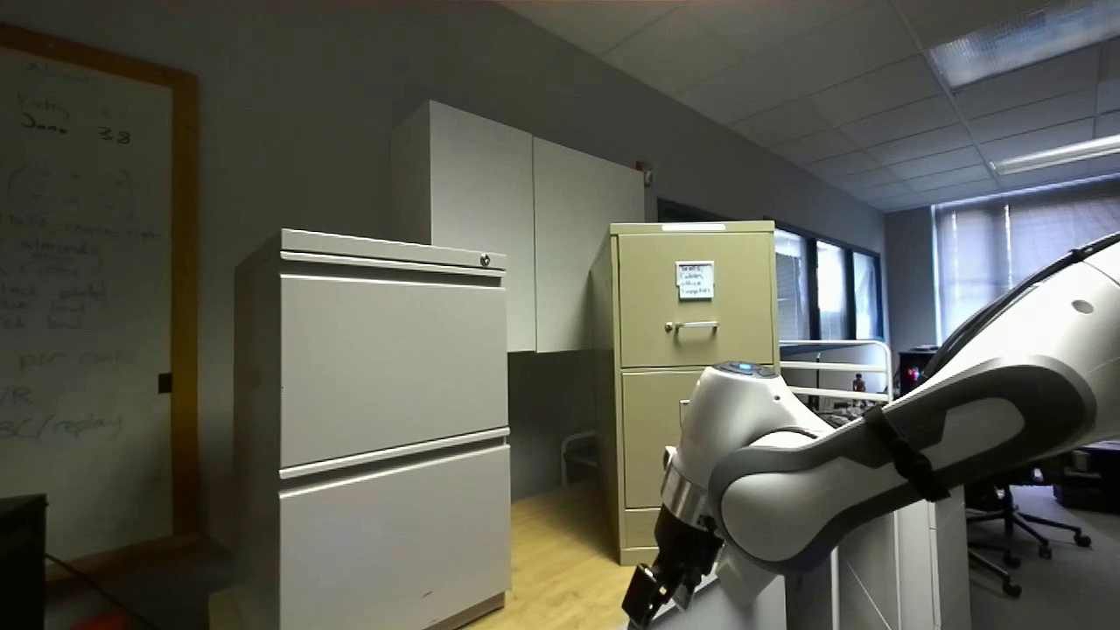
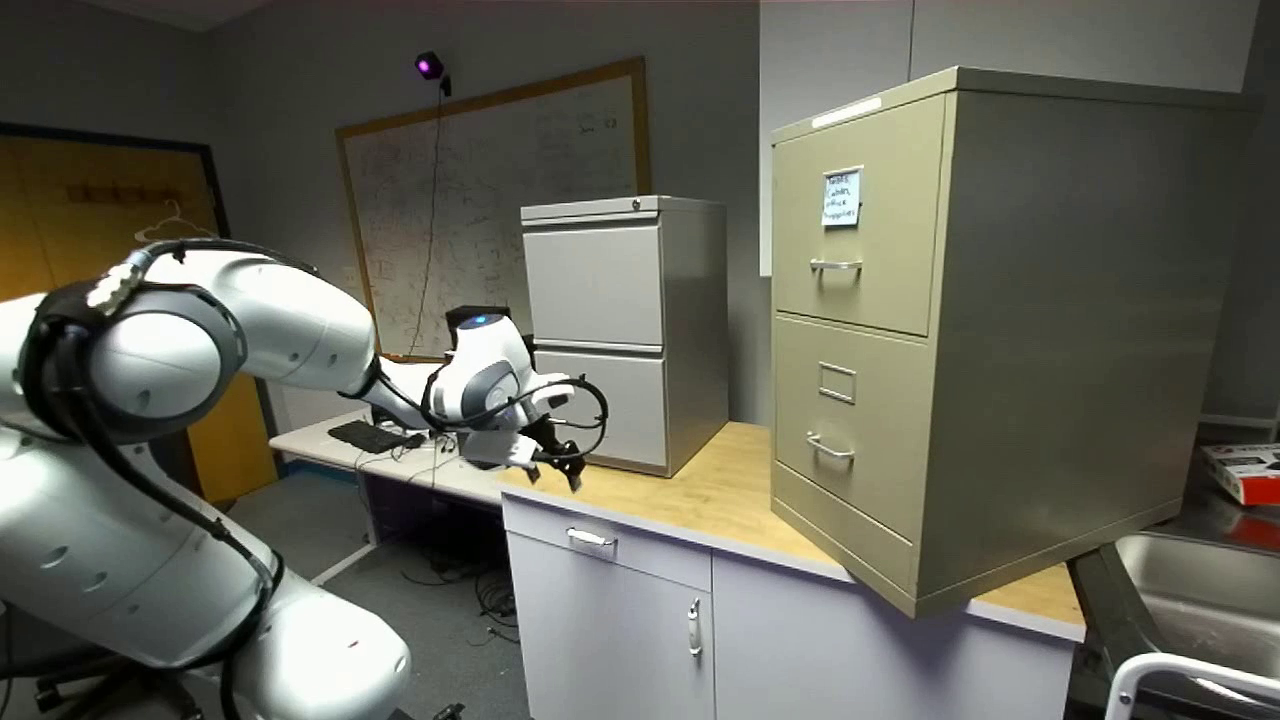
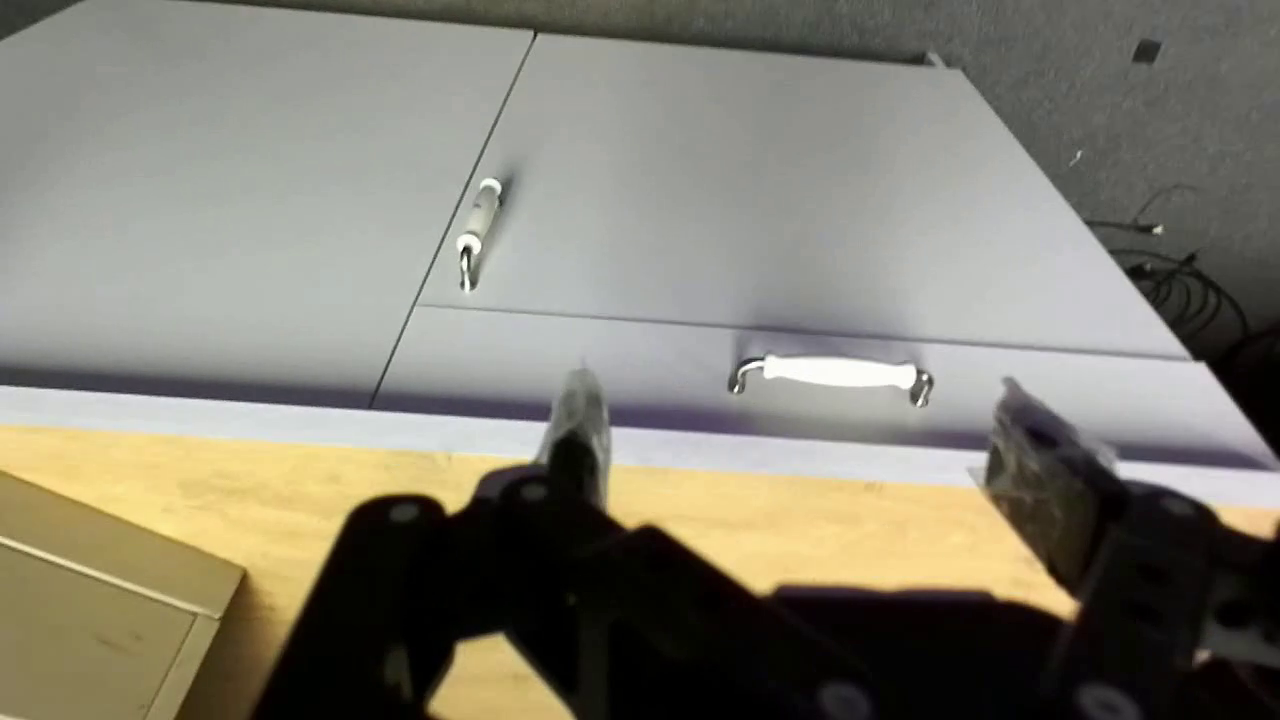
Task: Open the bottom drawer of the beige file cabinet
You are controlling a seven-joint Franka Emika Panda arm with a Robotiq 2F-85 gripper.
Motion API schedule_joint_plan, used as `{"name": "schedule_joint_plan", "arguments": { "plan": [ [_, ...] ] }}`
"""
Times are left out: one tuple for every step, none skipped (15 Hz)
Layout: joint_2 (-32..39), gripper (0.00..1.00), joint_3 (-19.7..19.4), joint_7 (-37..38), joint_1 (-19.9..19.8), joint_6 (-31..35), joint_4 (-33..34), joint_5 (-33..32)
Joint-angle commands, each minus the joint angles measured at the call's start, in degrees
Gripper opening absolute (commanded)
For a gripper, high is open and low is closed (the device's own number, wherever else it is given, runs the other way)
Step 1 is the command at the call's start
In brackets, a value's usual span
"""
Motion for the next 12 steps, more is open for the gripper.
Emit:
{"name": "schedule_joint_plan", "arguments": {
  "plan": [
    [-0.80, 1.00, -5.15, -2.57, -1.31, 8.17, -1.78, 1.39],
    [-0.92, 1.00, -6.56, -2.93, -1.78, 10.42, -2.22, 1.64],
    [-1.17, 1.00, -8.31, -3.48, -2.24, 12.99, -2.79, 2.11],
    [-1.25, 1.00, -10.06, -4.08, -2.63, 15.46, -3.25, 2.76],
    [-1.13, 1.00, -12.39, -4.96, -2.59, 18.41, -3.80, 4.14],
    [-1.58, 1.00, -14.86, -6.04, -1.83, 20.61, -4.35, 5.96],
    [-1.87, 1.00, -17.54, -7.16, -0.93, 22.78, -4.83, 8.02],
    [-2.14, 1.00, -20.39, -8.51, 0.42, 24.96, -5.27, 10.25],
    [-2.73, 1.00, -23.92, -10.07, 2.43, 27.52, -5.88, 12.91],
    [-3.47, 1.00, -27.17, -11.30, 4.43, 29.44, -6.25, 15.07],
    [-4.21, 1.00, -31.22, -12.67, 7.13, 31.96, -6.69, 16.88],
    [-5.37, 1.00, -35.09, -13.95, 9.85, 33.89, -6.97, 18.52]
  ]
}}
